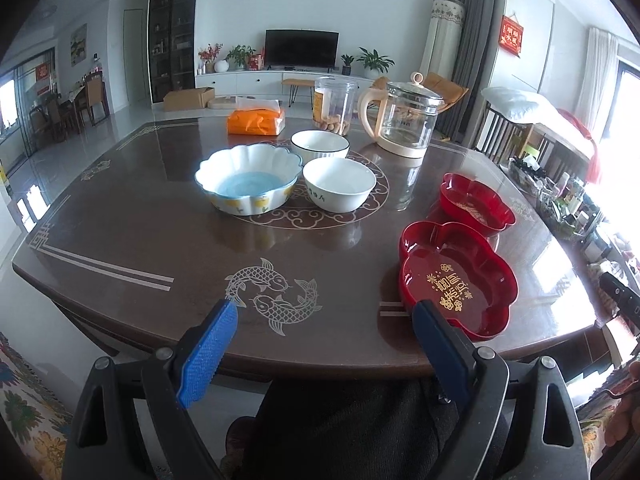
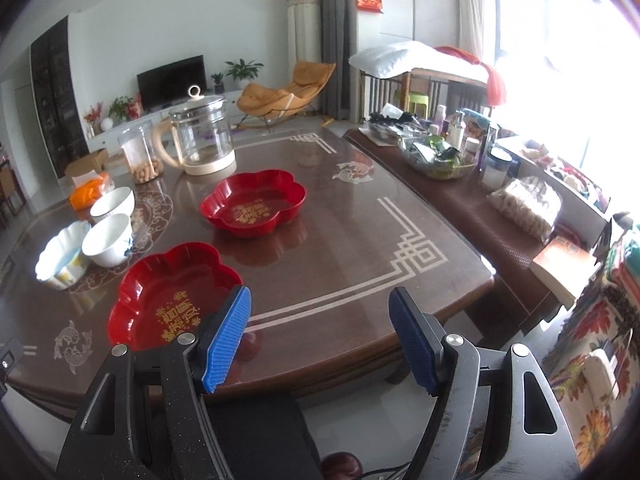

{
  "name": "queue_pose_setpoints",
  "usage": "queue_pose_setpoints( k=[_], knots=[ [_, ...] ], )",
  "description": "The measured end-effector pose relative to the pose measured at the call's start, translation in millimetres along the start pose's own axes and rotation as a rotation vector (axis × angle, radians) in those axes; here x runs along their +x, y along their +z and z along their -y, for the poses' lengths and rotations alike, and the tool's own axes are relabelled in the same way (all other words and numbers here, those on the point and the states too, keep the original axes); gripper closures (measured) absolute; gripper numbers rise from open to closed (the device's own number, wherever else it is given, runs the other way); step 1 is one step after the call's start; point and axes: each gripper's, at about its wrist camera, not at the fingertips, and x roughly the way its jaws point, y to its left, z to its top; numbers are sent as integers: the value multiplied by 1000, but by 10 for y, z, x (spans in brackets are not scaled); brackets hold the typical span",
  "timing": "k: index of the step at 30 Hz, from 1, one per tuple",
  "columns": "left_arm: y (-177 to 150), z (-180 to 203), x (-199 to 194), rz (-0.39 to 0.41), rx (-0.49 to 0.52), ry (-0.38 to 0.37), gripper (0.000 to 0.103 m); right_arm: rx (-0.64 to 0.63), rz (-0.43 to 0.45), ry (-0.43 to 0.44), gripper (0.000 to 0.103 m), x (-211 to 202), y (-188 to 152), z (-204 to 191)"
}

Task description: Organize plates and bowls

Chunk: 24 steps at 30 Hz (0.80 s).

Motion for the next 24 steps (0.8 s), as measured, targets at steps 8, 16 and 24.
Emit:
queue_pose_setpoints(
  k=[8,16,24],
  knots=[
    [-62,-24,88,-29,19,-4,14,15,-3,-12,28,5,86,-29],
    [-155,2,454,-171,23,-50,14,-20,-17,-41,28,121,13,7],
    [-124,112,779,-219,79,-63,14,-6,74,44,28,175,-76,304]
  ],
)
